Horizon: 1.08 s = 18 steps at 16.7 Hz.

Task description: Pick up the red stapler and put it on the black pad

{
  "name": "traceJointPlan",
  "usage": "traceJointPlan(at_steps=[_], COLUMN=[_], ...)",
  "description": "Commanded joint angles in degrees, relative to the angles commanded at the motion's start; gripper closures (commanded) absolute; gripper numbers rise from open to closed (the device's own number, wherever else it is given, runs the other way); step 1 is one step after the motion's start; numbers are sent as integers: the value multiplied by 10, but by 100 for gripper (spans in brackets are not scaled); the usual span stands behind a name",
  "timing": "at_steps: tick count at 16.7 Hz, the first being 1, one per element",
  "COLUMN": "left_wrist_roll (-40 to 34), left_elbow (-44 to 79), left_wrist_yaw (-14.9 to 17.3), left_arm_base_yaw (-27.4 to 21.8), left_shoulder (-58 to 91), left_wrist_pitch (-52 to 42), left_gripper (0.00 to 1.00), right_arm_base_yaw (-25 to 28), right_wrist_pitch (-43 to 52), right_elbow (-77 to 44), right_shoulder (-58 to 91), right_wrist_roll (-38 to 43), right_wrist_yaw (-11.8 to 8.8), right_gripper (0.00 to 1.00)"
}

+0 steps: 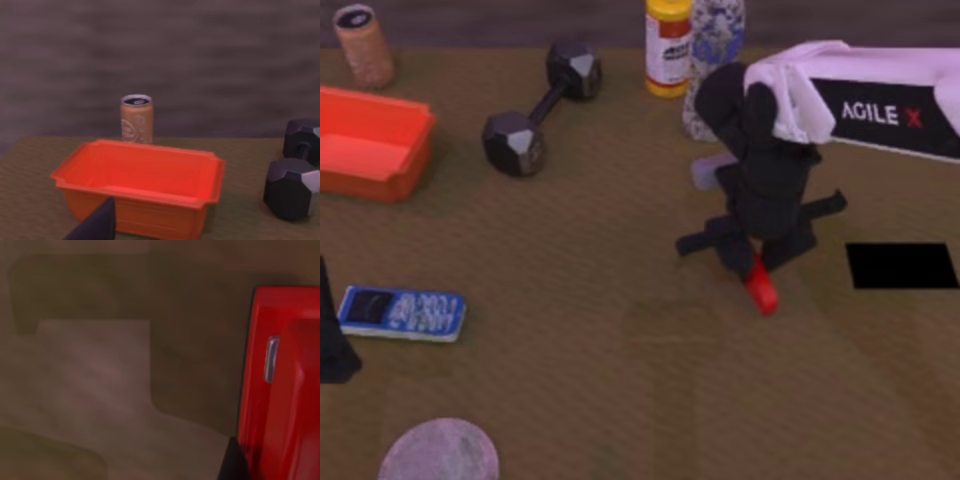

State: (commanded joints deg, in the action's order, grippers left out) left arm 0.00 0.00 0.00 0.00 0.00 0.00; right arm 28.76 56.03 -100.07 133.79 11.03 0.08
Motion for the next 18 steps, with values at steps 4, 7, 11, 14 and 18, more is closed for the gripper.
traceJointPlan(at_steps=[4, 7, 11, 14, 18], left_wrist_roll=[0, 0, 0, 0, 0], left_elbow=[0, 0, 0, 0, 0], left_wrist_yaw=[0, 0, 0, 0, 0], left_arm_base_yaw=[0, 0, 0, 0, 0], left_shoulder=[0, 0, 0, 0, 0], left_wrist_pitch=[0, 0, 0, 0, 0], left_gripper=[0, 0, 0, 0, 0], right_arm_base_yaw=[2, 3, 3, 0, -13], right_wrist_pitch=[90, 165, 188, 186, 188], right_elbow=[-66, -119, -138, -137, -138], right_shoulder=[-19, -38, -48, -46, -47], right_wrist_roll=[0, -1, -1, 0, 61], right_wrist_yaw=[0, 0, 0, -1, -1], right_gripper=[100, 100, 100, 100, 100])
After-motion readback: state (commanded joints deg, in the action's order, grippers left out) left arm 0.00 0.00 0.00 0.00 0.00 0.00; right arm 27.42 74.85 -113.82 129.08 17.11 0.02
